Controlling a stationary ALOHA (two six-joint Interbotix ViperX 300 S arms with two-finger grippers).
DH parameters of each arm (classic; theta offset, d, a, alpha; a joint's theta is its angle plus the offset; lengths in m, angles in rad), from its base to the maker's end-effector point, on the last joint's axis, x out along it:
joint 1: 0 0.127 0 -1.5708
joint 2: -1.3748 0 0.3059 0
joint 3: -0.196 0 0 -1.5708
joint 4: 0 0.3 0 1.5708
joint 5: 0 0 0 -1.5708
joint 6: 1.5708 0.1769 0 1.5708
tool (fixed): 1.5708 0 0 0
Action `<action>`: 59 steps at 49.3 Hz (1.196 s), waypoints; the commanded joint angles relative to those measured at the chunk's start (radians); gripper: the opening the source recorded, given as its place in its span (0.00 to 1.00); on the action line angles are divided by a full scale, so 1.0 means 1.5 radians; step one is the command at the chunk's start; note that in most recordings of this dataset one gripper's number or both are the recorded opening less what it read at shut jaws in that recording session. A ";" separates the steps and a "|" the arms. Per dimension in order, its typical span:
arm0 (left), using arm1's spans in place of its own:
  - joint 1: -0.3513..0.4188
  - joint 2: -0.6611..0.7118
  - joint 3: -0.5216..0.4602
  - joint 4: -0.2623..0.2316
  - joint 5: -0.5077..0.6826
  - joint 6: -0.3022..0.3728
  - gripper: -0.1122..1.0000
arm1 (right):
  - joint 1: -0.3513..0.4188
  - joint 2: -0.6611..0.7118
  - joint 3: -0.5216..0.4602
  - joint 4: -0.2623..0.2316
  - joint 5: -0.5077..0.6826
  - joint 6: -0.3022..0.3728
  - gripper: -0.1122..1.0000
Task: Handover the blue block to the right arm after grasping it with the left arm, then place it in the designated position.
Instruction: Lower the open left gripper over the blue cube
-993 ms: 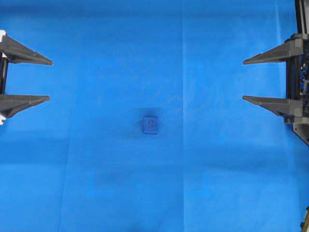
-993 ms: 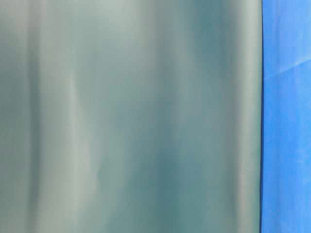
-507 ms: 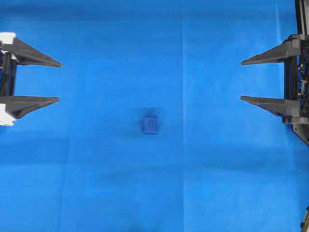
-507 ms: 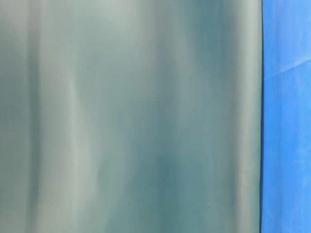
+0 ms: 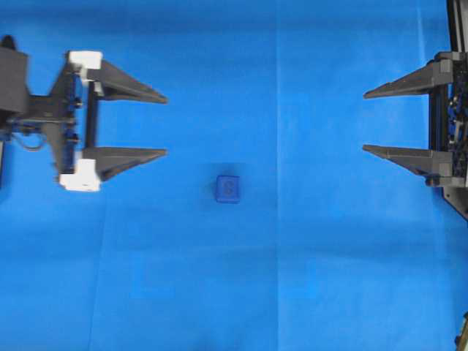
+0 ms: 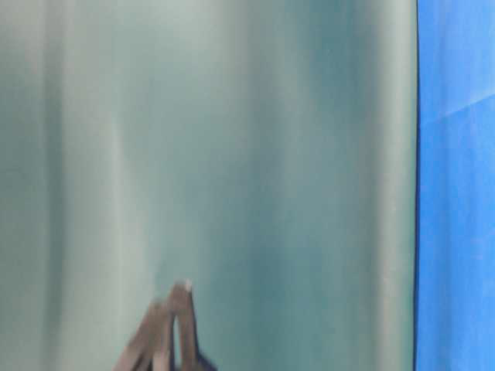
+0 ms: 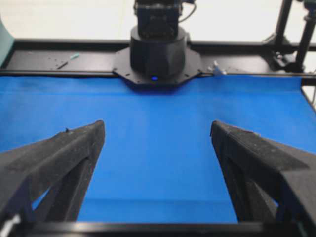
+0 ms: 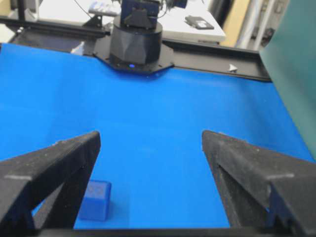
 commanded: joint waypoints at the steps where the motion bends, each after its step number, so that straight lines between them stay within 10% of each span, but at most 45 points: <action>1: 0.001 0.035 -0.049 0.001 -0.007 0.002 0.91 | -0.001 0.005 -0.018 0.002 -0.005 0.001 0.97; 31: 0.002 0.164 -0.183 0.001 0.031 0.002 0.91 | -0.002 0.009 -0.019 0.002 -0.006 0.001 0.97; 59: -0.011 0.244 -0.399 0.001 0.572 -0.041 0.91 | -0.002 0.009 -0.020 0.003 -0.003 0.001 0.97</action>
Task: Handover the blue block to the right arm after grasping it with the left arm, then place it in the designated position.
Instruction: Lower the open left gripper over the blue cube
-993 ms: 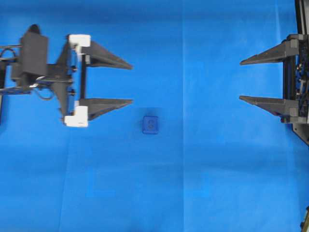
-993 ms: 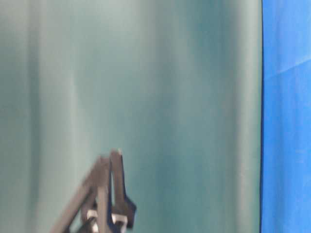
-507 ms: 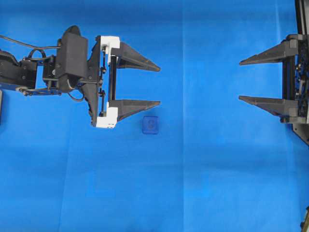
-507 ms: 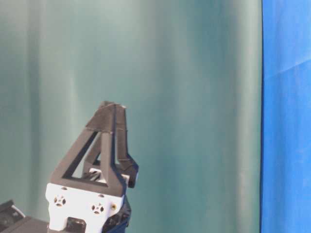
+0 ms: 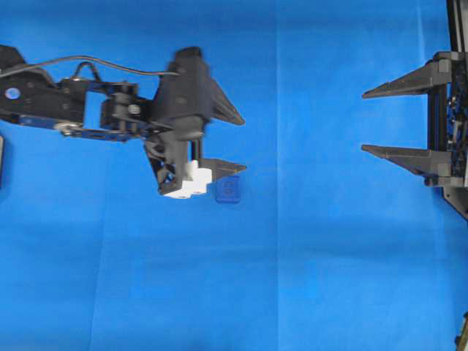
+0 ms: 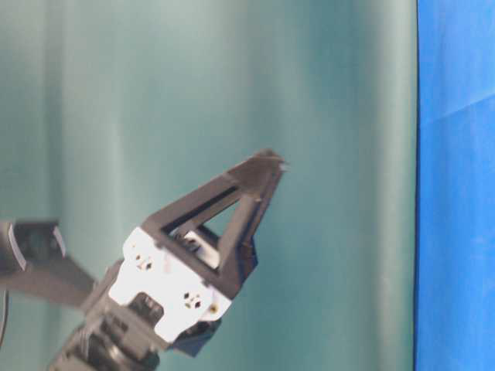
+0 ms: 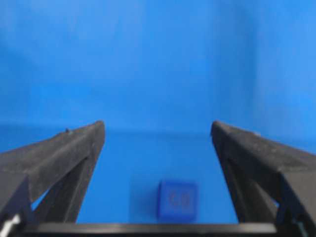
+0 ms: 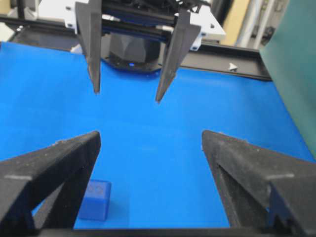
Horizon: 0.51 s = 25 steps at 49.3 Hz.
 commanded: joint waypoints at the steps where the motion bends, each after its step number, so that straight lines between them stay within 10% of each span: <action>1: -0.010 0.011 -0.066 0.001 0.099 -0.004 0.91 | -0.001 0.004 -0.019 0.001 -0.003 0.001 0.97; 25: -0.017 0.067 -0.179 0.002 0.328 0.000 0.91 | -0.001 0.007 -0.020 0.001 -0.001 0.001 0.97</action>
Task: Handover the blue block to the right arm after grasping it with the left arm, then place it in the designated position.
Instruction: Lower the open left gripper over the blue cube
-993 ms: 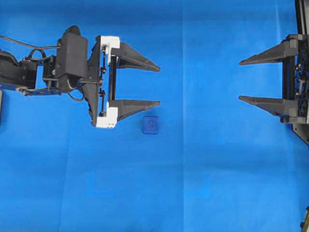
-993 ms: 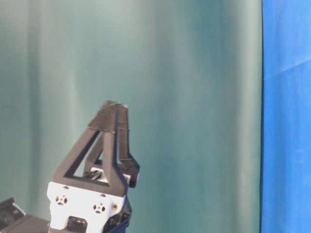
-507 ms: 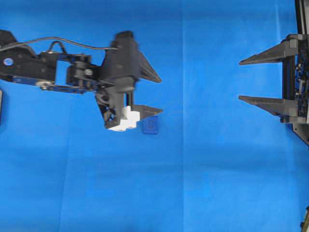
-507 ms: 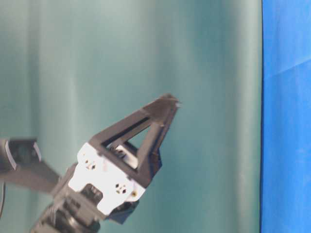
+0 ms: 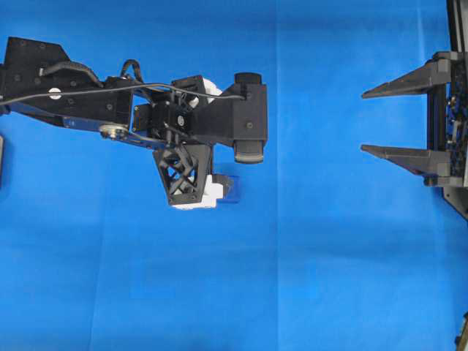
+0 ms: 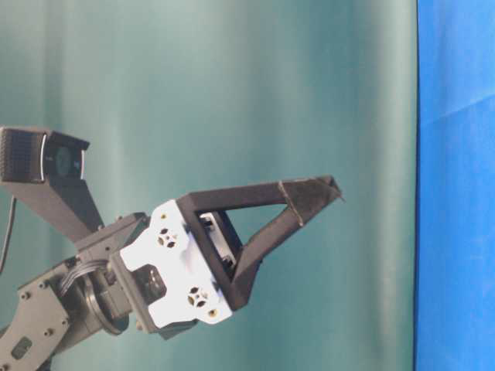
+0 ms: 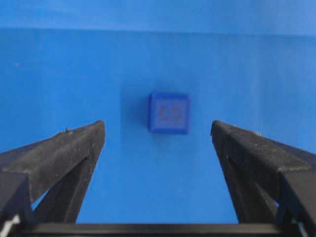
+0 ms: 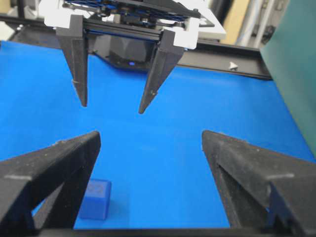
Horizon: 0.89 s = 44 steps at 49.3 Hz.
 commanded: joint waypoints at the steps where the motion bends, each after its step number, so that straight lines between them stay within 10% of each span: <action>1: -0.002 -0.010 -0.020 0.002 0.001 0.000 0.91 | -0.002 0.004 -0.019 0.002 -0.002 0.001 0.97; 44: -0.002 -0.009 -0.019 0.002 0.001 0.000 0.91 | -0.002 0.005 -0.019 0.002 0.003 0.001 0.97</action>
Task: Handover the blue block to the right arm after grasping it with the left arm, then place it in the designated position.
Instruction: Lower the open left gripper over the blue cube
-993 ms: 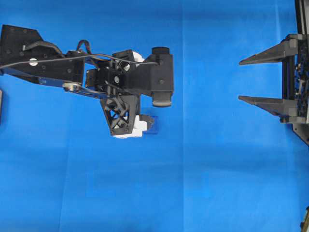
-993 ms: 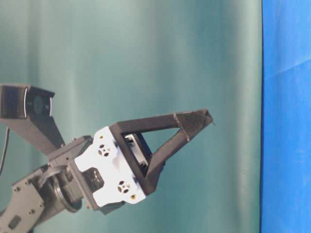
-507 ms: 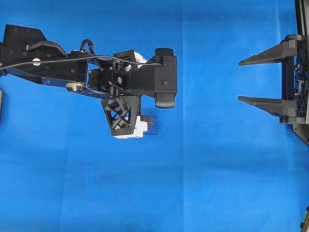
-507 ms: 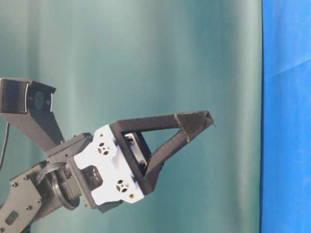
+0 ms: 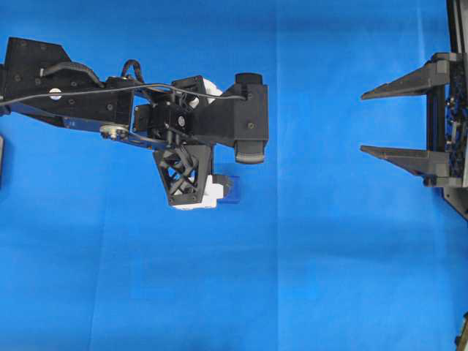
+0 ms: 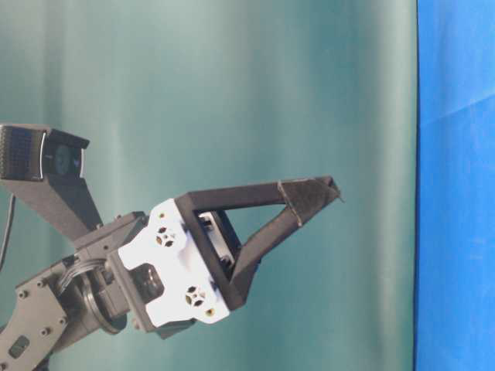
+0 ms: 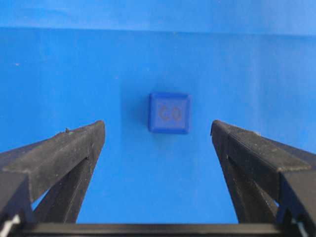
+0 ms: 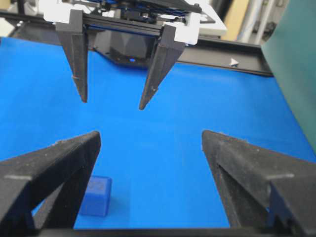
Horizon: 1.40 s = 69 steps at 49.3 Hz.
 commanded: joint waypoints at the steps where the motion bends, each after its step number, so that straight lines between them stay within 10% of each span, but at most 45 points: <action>1: -0.002 -0.009 -0.017 0.001 -0.003 0.001 0.91 | -0.001 0.005 -0.019 0.001 -0.003 0.001 0.97; 31: -0.002 -0.009 -0.002 0.002 -0.016 -0.005 0.91 | -0.001 0.010 -0.018 0.001 -0.003 0.000 0.97; 69: -0.013 0.101 0.128 0.001 -0.264 -0.021 0.91 | -0.006 0.024 -0.016 0.001 -0.003 0.000 0.97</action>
